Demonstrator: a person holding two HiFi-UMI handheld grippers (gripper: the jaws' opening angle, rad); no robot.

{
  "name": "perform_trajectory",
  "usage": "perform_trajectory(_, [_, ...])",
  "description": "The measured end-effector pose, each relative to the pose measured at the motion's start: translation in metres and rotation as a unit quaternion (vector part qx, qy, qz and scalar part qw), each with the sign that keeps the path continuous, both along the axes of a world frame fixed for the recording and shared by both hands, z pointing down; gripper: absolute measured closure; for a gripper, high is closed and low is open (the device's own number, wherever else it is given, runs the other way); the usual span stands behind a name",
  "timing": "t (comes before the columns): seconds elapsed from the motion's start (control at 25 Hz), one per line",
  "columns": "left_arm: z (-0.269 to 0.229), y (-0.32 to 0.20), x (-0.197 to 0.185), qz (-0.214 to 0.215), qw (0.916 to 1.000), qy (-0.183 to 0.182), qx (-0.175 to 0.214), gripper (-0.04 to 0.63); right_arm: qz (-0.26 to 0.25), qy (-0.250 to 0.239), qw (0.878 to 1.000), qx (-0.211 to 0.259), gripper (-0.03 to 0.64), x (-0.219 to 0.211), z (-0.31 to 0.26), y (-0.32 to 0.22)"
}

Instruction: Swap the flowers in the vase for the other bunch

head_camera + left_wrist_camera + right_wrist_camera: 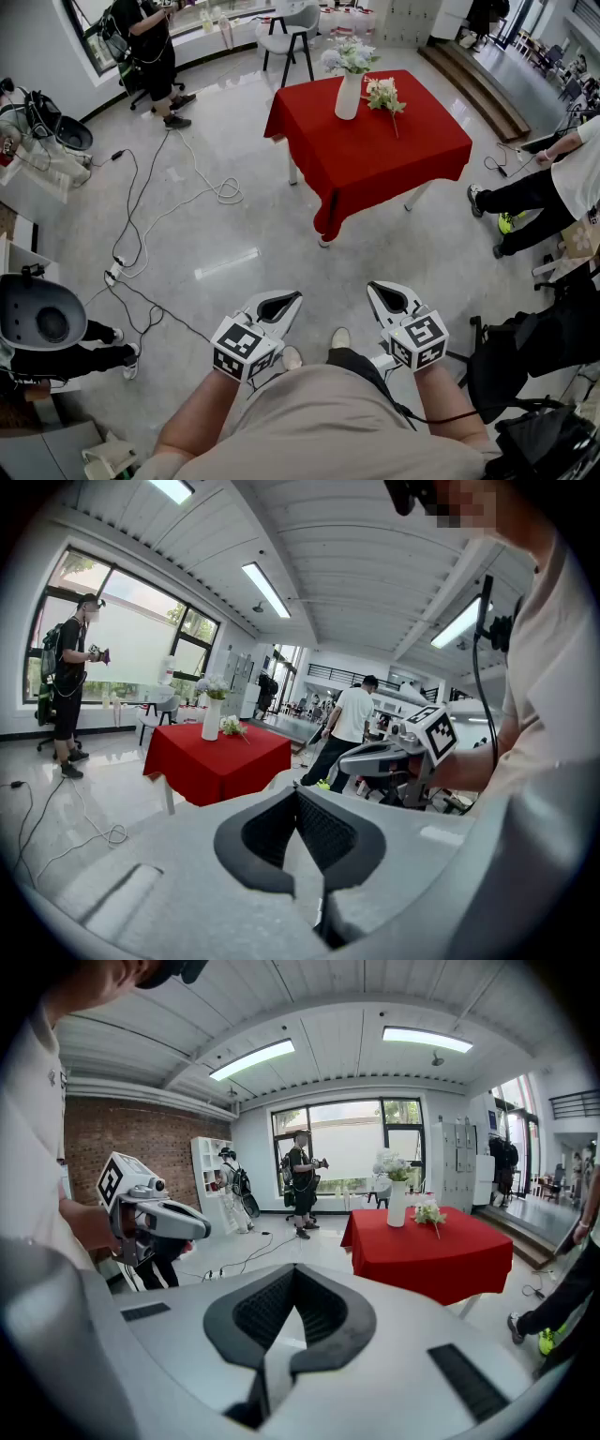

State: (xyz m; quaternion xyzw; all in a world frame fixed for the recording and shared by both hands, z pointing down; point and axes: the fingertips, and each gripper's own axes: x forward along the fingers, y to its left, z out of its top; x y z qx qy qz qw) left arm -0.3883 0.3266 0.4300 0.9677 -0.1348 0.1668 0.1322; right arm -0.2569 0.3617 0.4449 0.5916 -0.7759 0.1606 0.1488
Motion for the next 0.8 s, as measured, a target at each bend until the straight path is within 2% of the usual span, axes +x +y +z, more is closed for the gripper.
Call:
perform_trajectory(0.16, [-0.007,0.011,0.026,0.009,0.9999,0.0,-0.014,0.588,-0.019,0.003,1.0,-0.009,0.607,0.013,-0.009,0.003])
perform_trajectory(0.4, [-0.014,0.007,0.075,0.018,0.9998,-0.007,-0.01,0.588,-0.038,0.015,0.999,-0.002,0.607,0.046,-0.022,-0.016])
perform_trajectory(0.64, [-0.011,0.015,0.112,0.031,0.9992,-0.019,-0.018,0.588,-0.016,-0.038,0.999,0.0,0.606,0.08,-0.016,-0.007])
perform_trajectory(0.8, [-0.004,0.019,0.136,0.03,0.999,-0.022,-0.025,0.588,-0.006,-0.046,0.999,0.008,0.601,0.106,-0.009,0.0])
